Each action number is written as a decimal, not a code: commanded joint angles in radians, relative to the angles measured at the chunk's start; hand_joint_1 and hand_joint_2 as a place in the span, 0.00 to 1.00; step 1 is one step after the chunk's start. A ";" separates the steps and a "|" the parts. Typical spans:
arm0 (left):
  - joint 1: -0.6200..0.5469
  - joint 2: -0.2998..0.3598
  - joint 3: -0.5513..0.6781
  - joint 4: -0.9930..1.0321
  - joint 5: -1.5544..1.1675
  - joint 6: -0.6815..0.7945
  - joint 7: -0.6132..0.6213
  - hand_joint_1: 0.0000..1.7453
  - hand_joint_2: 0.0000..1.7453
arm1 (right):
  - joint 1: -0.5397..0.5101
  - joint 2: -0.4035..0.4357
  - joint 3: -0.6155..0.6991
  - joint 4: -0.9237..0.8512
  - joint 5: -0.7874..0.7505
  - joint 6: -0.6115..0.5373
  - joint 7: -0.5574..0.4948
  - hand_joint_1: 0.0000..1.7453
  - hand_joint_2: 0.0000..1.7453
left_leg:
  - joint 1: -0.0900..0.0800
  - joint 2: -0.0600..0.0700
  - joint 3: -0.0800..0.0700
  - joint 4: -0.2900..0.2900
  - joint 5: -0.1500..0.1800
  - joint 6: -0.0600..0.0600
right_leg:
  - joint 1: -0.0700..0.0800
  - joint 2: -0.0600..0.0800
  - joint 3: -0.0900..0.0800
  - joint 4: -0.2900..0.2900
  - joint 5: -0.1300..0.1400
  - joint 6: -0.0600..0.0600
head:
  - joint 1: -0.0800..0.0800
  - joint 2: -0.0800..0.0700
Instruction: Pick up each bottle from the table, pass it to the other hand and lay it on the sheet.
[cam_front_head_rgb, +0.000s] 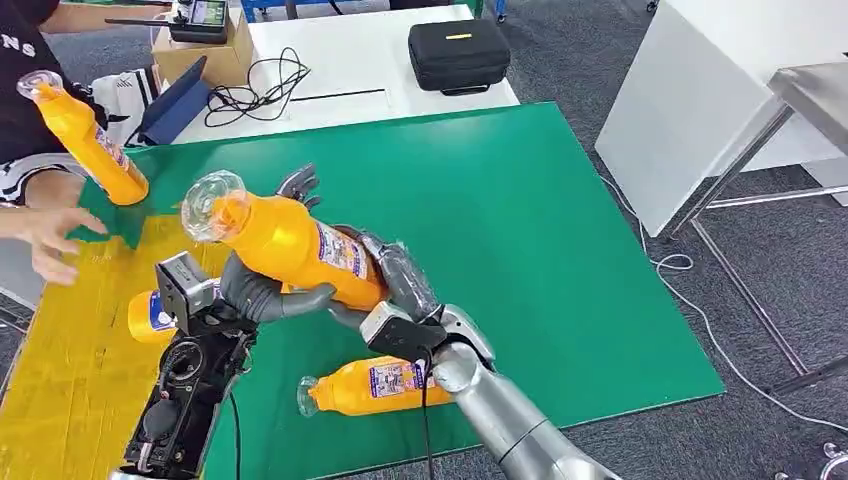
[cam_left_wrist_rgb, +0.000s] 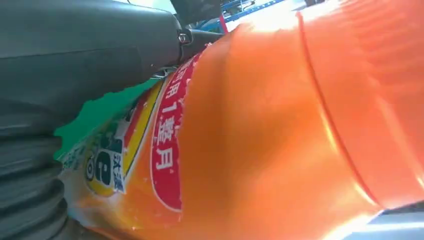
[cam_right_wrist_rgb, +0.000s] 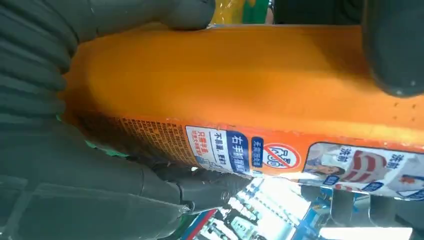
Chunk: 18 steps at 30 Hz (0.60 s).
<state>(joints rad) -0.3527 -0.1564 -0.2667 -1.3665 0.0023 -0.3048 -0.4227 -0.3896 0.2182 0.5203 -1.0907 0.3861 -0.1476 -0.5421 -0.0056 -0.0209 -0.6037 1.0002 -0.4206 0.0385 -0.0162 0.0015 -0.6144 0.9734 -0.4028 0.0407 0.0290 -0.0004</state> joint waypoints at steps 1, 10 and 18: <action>-0.048 0.025 -0.007 0.083 0.003 0.003 0.007 0.00 1.00 | -0.041 -0.007 0.078 0.096 0.008 0.001 -0.014 1.00 1.00 | 0.001 0.002 0.004 0.000 -0.002 -0.002 | 0.002 0.001 0.004 -0.001 -0.001 -0.002 | 0.000 0.000; -0.054 0.024 0.016 0.099 0.043 0.025 -0.011 0.69 1.00 | -0.061 -0.005 0.112 0.148 0.011 -0.037 -0.018 1.00 1.00 | 0.002 0.002 0.005 0.000 -0.002 -0.002 | 0.002 0.001 0.005 -0.001 -0.002 -0.002 | 0.000 0.000; -0.047 0.030 0.013 0.085 0.063 0.021 -0.016 1.00 1.00 | -0.067 -0.008 0.121 0.157 0.005 -0.046 -0.011 1.00 1.00 | 0.001 0.001 0.003 0.000 -0.001 -0.001 | 0.001 0.000 0.003 -0.001 -0.001 -0.001 | 0.000 0.000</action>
<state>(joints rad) -0.3514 -0.1434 -0.2663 -1.3375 0.0557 -0.2903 -0.4417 -0.4268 0.2205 0.5642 -1.0151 0.3849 -0.1965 -0.5440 -0.0055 -0.0209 -0.6036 1.0002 -0.4206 0.0385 -0.0161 0.0015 -0.6144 0.9734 -0.4028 0.0407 0.0290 -0.0004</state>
